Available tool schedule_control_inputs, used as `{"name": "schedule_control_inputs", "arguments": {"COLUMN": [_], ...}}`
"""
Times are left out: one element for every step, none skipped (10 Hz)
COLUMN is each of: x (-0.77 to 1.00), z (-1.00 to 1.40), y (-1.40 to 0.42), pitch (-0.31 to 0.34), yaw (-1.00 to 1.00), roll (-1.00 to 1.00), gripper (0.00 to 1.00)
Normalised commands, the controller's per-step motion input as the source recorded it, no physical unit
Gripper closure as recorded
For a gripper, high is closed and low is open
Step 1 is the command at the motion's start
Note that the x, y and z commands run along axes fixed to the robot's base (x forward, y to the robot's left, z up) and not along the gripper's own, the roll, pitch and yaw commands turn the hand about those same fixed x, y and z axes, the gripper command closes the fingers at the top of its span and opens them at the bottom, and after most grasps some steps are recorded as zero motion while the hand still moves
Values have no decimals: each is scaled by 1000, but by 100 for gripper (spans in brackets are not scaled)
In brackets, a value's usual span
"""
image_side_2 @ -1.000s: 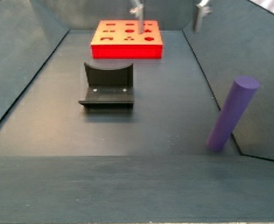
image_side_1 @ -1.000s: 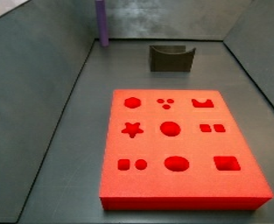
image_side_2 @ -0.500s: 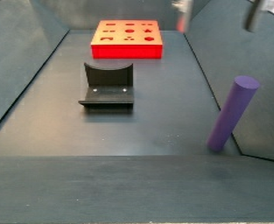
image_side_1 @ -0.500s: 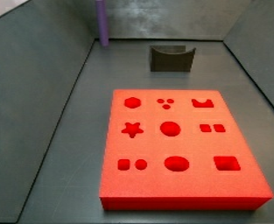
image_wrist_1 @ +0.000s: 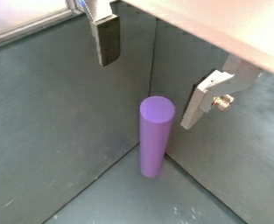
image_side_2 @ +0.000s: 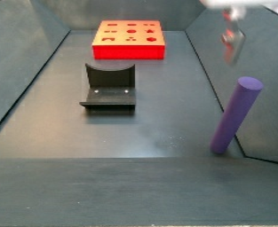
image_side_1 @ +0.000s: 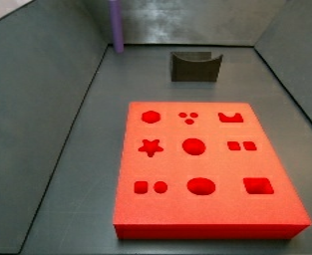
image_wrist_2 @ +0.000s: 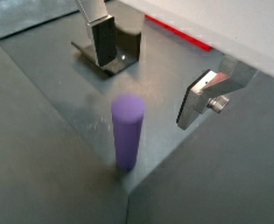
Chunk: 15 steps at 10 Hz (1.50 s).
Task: Pick up the round object. Move up. Move to above the board. Insert the round object.
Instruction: Pick up the round object.
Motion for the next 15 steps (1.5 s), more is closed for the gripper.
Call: {"name": "schedule_control_inputs", "arguments": {"x": [-17, 54, 174, 120, 0, -37, 0, 0, 0, 0, 0, -14, 0, 0, 0], "z": [-540, -411, -323, -343, -423, -431, -300, -309, -334, -300, -57, 0, 0, 0, 0], "y": [240, 123, 63, 46, 71, 57, 11, 0, 0, 0, 0, 0, 0, 0, 0], "pitch": [0, -43, -83, -103, -124, -154, -170, -199, -173, -156, -60, -49, 0, 0, 0], "yaw": [-17, -66, -77, -77, -69, -66, -63, -63, -26, -11, 0, 0, 0, 0, 0], "roll": [-30, -143, -196, -199, -190, -210, -193, -174, -107, -86, -10, 0, 0, 0, 0], "gripper": [0, 0, 0, 0, 0, 0, 0, 0, 0, 0, 0, 0, 0, 100, 100]}}
